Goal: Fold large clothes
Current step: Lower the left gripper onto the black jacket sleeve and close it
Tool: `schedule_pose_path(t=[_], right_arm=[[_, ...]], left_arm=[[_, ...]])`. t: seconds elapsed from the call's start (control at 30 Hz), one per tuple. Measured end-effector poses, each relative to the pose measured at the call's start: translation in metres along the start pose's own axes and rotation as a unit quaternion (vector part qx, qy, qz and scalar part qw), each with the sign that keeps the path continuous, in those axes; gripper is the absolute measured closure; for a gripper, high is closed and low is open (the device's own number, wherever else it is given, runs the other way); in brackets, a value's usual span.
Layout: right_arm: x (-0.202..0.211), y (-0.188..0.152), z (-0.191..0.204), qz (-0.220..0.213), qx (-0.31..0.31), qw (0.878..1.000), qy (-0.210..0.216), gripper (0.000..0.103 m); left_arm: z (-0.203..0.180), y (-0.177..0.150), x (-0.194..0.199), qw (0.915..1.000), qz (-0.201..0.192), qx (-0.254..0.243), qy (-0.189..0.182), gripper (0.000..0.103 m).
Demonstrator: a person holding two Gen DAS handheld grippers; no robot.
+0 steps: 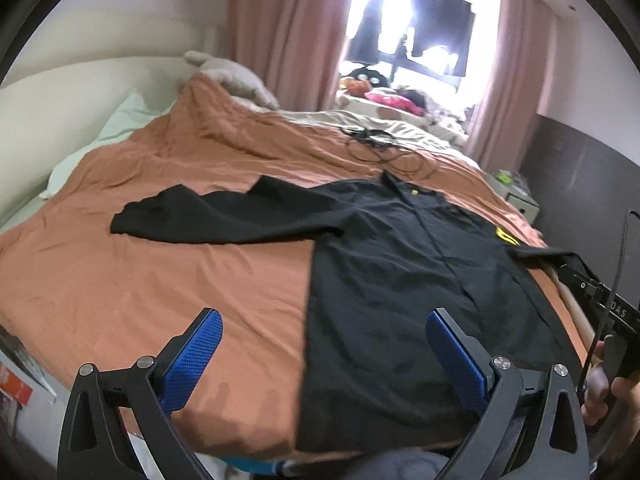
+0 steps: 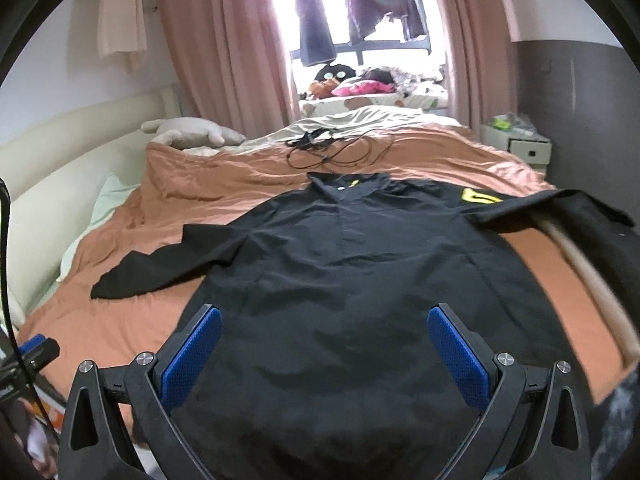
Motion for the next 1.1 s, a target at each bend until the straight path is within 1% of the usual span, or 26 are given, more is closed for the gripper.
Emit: schedule_pose_path(t=[0.2,0.3,0.37,0.43,0.5,0.57,0.63,0.67,0.73,0.83,0.9,0.97,1.03,1.1], right_arm=[[-0.055,0.016,0.021,0.011,-0.027,0.999,0.03,0.0],[-0.083,0.023,0.029,0.019,-0.037,0.998,0.039,0.004],[-0.102,0.026,0.031,0.028,-0.049,0.997,0.045,0.009],[-0.121,0.029,0.035,0.035,-0.064,0.996,0.057,0.014],[-0.14,0.032,0.041,0.037,-0.07,0.995,0.063,0.016],[-0.159,0.032,0.046,0.048,-0.07,0.994,0.065,0.023],[-0.174,0.032,0.051,0.059,-0.074,0.993,0.071,0.026],[-0.185,0.032,0.053,0.065,-0.077,0.992,0.073,0.027],[-0.199,0.032,0.056,0.075,-0.082,0.991,0.074,0.03],[-0.22,0.035,0.059,0.085,-0.09,0.989,0.084,0.036],[-0.232,0.038,0.06,0.087,-0.096,0.988,0.087,0.037],[-0.243,0.039,0.059,0.089,-0.104,0.987,0.079,0.037],[-0.256,0.039,0.062,0.096,-0.11,0.986,0.085,0.037],[-0.268,0.04,0.065,0.103,-0.114,0.984,0.093,0.041]], left_arm=[[0.043,0.03,-0.028,0.9988,-0.001,0.026,0.042,0.007],[0.066,0.05,-0.039,0.9972,-0.008,0.04,0.063,0.011],[0.079,0.059,-0.046,0.996,-0.01,0.047,0.075,0.012],[0.096,0.07,-0.055,0.9941,-0.01,0.06,0.09,0.017],[0.112,0.079,-0.064,0.9921,-0.008,0.076,0.1,0.021],[0.127,0.087,-0.073,0.9899,-0.005,0.089,0.11,0.026],[0.142,0.093,-0.085,0.9875,0.005,0.102,0.121,0.033],[0.148,0.095,-0.092,0.9863,0.01,0.11,0.123,0.034],[0.162,0.098,-0.105,0.9834,0.021,0.132,0.122,0.04],[0.18,0.103,-0.123,0.9776,0.033,0.164,0.127,0.043],[0.19,0.105,-0.134,0.9738,0.043,0.181,0.13,0.044],[0.201,0.108,-0.145,0.9703,0.047,0.195,0.135,0.044],[0.213,0.111,-0.158,0.9652,0.051,0.214,0.141,0.044],[0.223,0.112,-0.172,0.9592,0.055,0.239,0.141,0.044]])
Point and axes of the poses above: each gripper's, at about its wrist camera, not at the fingertips, and x roughly against the way its jaws point, z to its left, y to its top, the point moved 10 cm from there along -x, roughly the way its jaws point, and after that the axes turned 11 degrees about x, right-handed, at the moved point
